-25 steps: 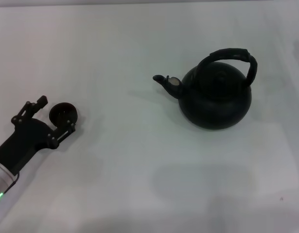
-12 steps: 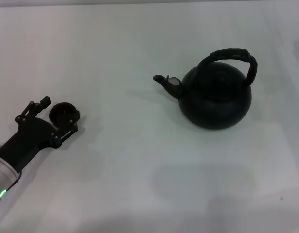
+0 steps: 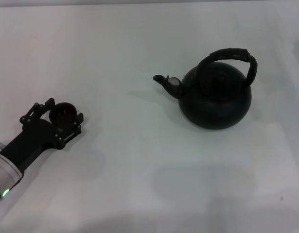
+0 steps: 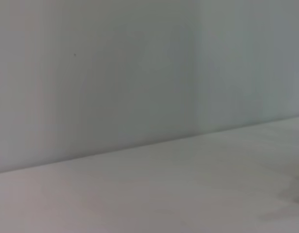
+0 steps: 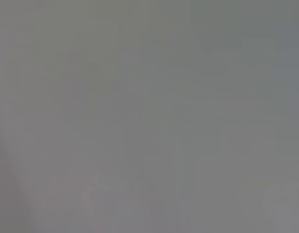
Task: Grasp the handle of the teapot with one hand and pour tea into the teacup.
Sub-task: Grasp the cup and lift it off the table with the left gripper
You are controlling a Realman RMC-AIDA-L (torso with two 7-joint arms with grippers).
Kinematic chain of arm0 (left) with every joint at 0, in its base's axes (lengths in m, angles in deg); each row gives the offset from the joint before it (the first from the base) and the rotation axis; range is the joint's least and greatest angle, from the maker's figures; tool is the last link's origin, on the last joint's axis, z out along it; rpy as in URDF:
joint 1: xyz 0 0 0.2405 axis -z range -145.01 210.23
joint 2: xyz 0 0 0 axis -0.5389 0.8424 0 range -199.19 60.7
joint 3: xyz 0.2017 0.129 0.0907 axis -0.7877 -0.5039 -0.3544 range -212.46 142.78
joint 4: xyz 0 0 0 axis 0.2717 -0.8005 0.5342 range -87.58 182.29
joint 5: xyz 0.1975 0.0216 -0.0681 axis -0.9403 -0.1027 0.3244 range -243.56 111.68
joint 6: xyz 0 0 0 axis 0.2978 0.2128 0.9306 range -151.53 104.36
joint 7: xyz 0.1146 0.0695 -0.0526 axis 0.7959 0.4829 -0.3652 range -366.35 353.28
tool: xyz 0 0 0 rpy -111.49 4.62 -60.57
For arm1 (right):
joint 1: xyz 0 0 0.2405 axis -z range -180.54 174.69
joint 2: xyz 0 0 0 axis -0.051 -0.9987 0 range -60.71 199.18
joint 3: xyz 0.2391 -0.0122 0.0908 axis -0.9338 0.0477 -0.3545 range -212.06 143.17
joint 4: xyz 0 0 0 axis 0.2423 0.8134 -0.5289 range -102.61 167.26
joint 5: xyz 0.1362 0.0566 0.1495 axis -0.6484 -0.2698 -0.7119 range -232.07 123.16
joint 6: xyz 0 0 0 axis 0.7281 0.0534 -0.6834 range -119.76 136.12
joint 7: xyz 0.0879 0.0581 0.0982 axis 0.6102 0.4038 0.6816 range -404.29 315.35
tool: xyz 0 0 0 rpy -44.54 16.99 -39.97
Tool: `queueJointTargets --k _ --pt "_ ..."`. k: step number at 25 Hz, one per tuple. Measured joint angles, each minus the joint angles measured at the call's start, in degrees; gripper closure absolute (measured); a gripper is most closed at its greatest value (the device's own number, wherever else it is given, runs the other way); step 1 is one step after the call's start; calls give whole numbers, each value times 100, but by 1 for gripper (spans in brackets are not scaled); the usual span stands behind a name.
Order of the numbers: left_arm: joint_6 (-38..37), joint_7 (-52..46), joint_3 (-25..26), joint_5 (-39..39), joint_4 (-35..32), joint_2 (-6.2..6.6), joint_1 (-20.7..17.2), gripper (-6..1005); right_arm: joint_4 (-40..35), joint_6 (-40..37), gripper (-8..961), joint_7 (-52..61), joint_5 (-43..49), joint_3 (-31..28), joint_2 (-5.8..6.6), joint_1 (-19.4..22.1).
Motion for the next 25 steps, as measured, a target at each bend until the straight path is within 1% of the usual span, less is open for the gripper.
queueJointTargets --k 15,25 --pt "-170 0 0 -10 -3 9 32 137 10 -7 126 10 0 0 0 0" --pt "-320 -1 0 -3 5 1 62 222 10 -20 127 10 0 1 0 0"
